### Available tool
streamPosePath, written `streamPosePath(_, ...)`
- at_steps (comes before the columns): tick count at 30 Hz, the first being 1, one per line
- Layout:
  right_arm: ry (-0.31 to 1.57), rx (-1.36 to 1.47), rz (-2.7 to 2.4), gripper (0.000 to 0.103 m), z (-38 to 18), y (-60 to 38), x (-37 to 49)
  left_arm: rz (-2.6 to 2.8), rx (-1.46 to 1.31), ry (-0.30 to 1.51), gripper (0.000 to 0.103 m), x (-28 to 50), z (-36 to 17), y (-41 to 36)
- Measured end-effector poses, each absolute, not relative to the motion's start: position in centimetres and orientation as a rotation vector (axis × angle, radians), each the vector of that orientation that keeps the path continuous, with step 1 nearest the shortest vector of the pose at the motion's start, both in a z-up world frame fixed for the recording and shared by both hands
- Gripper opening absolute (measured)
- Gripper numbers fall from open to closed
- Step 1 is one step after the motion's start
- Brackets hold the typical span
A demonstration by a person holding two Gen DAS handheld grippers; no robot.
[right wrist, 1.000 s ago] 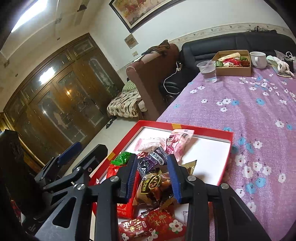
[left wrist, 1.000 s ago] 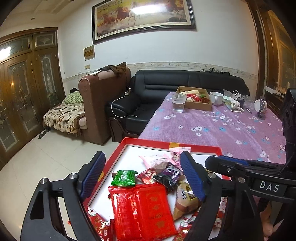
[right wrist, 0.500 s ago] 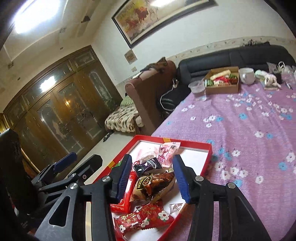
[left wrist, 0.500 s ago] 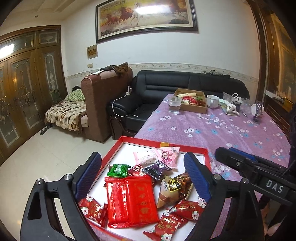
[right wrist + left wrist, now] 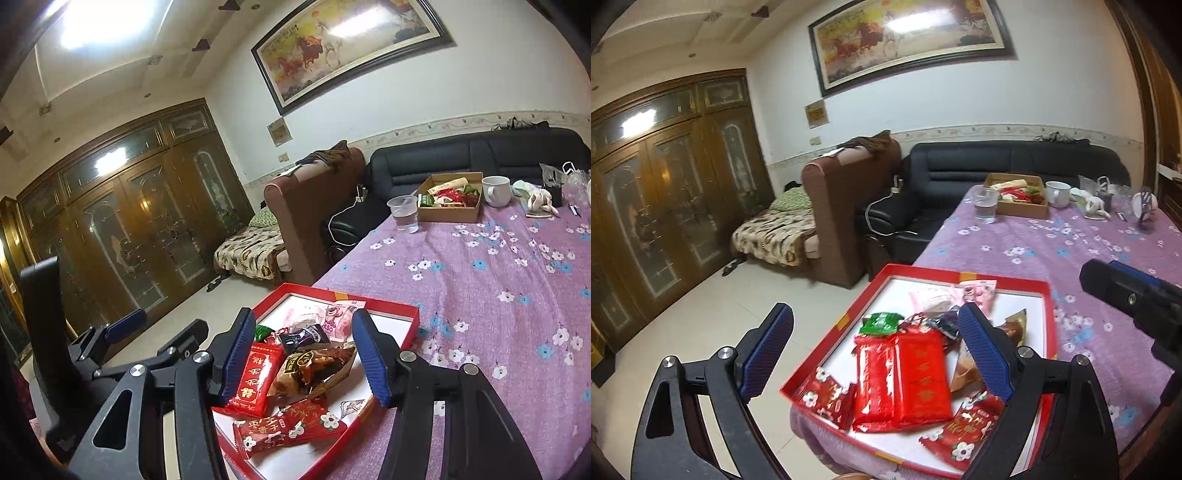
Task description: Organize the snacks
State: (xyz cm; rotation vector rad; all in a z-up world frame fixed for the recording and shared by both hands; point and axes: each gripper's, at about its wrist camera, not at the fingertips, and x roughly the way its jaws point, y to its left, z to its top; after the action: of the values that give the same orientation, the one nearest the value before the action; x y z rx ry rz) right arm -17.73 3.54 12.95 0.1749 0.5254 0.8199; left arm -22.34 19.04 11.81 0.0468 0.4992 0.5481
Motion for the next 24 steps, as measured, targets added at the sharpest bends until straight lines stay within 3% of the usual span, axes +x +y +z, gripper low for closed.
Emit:
streamPosePath(5, 0.535, 0.179, 0.81, 0.058, 12.3, 3.5, -17.6, 0.559, 0.049, 0.509, 0.092, -22.8, 11.8, 18.9)
streamPosePath(11, 0.538, 0.199, 0.802, 0.058, 12.2, 3.3, -17.3, 0.551, 0.024, 0.668, 0.092, -21.2, 10.9, 19.7)
streamPosePath(24, 0.531, 0.174, 0.806, 0.059, 12.1, 4.3, -17.6, 0.516, -0.02, 0.703, 0.092, -20.6, 9.8, 20.7)
